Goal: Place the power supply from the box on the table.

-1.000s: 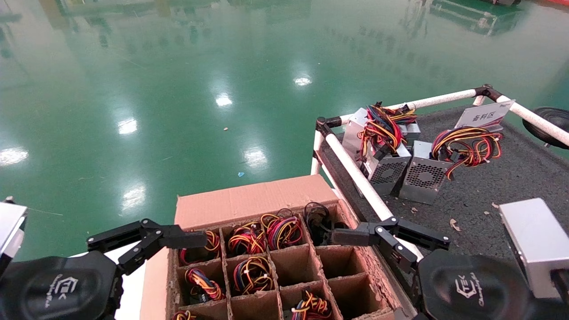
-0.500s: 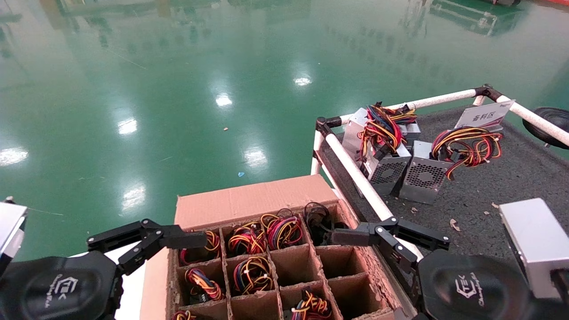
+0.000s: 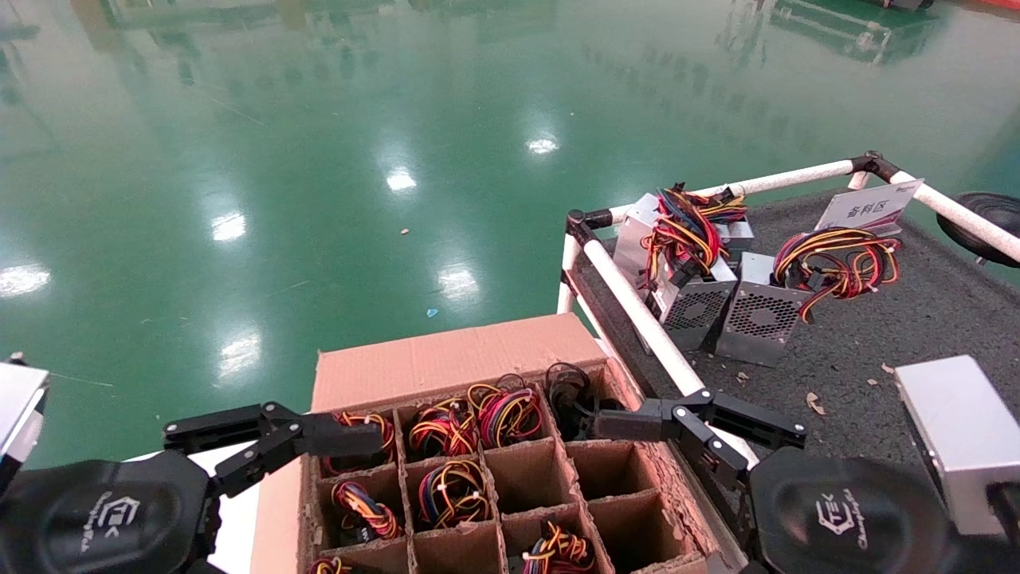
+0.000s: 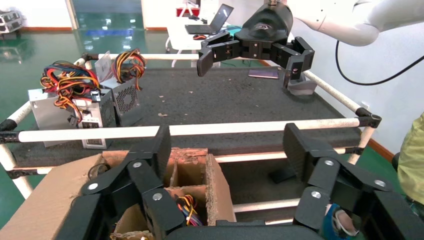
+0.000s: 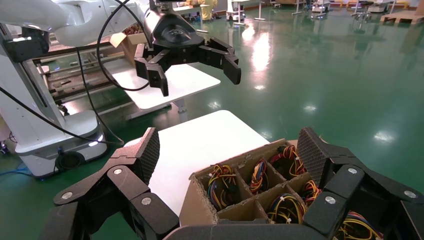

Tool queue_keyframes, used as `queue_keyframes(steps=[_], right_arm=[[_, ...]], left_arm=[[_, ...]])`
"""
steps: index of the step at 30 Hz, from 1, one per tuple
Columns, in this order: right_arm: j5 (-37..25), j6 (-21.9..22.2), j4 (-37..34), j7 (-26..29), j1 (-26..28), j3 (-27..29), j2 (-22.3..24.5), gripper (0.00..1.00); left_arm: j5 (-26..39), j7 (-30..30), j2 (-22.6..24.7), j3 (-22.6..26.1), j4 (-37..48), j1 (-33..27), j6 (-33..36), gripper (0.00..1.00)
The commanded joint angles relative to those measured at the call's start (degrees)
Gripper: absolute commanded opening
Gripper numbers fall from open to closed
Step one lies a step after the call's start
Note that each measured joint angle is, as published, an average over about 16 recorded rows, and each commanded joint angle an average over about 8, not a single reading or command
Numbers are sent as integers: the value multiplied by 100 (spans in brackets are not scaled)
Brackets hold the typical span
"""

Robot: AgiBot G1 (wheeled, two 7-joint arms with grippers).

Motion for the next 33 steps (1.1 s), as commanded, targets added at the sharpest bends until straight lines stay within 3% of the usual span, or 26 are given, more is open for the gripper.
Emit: queue_keyframes(steps=[1, 33], right_arm=[[0, 0, 0, 0, 0, 0, 0, 100], [0, 0, 0, 0, 0, 0, 0, 100]], left_arm=[[0, 0, 0, 0, 0, 0, 0, 0], [0, 0, 0, 0, 0, 0, 0, 0]])
